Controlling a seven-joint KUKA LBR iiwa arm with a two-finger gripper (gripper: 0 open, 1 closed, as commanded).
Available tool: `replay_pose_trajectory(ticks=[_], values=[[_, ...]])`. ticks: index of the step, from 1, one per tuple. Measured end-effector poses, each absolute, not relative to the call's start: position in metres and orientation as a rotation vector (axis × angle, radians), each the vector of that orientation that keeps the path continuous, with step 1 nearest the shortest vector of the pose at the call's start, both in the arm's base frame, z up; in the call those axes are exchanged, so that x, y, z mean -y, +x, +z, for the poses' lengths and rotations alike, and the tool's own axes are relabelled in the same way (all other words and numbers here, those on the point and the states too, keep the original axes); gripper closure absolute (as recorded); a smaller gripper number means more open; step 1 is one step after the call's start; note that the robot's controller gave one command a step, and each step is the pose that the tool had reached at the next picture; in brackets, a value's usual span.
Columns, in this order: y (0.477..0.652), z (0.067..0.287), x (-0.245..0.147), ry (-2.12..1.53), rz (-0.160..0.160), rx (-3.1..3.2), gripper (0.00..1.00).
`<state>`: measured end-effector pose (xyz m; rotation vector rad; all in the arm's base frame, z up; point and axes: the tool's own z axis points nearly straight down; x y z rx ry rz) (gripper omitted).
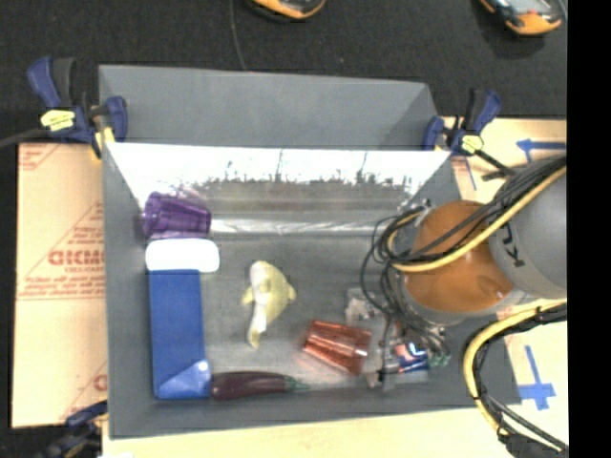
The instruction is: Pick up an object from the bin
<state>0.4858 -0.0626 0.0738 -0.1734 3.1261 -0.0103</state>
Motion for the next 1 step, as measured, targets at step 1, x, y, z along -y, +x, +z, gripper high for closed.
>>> replay_pose_trajectory(ticks=[1], values=[[0.4906, 0.0724, 0.0499, -0.184, -0.008, -3.128, 0.00]])
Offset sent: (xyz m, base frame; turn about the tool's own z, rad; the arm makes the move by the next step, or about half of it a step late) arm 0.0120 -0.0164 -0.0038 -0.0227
